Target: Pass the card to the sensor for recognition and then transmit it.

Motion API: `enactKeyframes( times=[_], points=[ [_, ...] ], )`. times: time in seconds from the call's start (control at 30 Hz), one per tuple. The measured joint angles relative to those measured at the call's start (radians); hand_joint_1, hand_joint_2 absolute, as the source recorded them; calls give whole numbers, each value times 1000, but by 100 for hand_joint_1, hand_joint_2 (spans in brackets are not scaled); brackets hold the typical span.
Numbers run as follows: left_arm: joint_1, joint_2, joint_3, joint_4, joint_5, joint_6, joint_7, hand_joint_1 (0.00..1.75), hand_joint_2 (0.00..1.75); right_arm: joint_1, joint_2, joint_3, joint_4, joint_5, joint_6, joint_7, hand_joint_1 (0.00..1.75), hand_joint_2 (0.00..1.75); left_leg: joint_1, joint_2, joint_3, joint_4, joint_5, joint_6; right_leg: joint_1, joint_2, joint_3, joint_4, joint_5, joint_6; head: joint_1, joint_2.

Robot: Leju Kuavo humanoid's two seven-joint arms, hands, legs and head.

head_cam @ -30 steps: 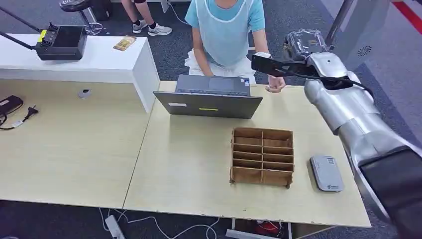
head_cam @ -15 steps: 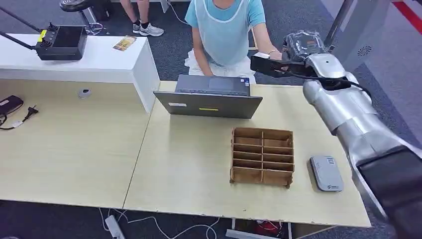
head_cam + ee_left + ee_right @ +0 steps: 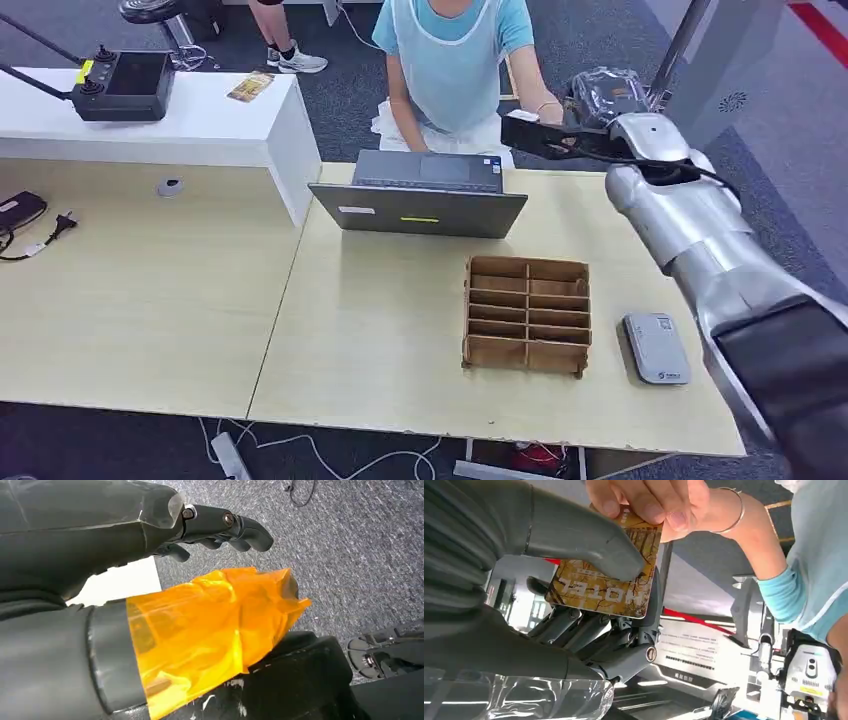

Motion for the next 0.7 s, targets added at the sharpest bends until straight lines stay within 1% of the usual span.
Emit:
enactKeyframes(
  times=[0.3, 0.33, 0.37, 0.57, 0.7],
  points=[
    [0, 0, 0, 0, 0, 0, 0, 0, 0, 2, 2, -7, 1, 0, 0, 0, 175, 175, 0, 0, 0, 0, 0, 0, 0, 0, 0, 0, 0, 0, 0, 0],
    [0, 0, 0, 0, 0, 0, 0, 0, 0, 2, 2, -7, 1, 0, 0, 0, 131, 175, 0, 0, 0, 0, 0, 0, 0, 0, 0, 0, 0, 0, 0, 0],
    [0, 0, 0, 0, 0, 0, 0, 0, 0, 2, 2, -7, 1, 0, 0, 0, 0, 175, 0, 0, 0, 0, 0, 0, 0, 0, 0, 0, 0, 0, 0, 0],
    [0, 0, 0, 0, 3, 1, 0, 0, 0, 6, 3, -11, 2, -5, -4, 2, 0, 175, 0, 0, 0, 0, 0, 0, 0, 0, 0, 0, 0, 0, 0, 0],
    [1, 0, 0, 0, 5, 1, 0, 0, 0, 20, 3, -33, -5, -14, -47, 11, 0, 175, 0, 0, 0, 0, 0, 0, 0, 0, 0, 0, 0, 0, 0, 0]
  ],
)
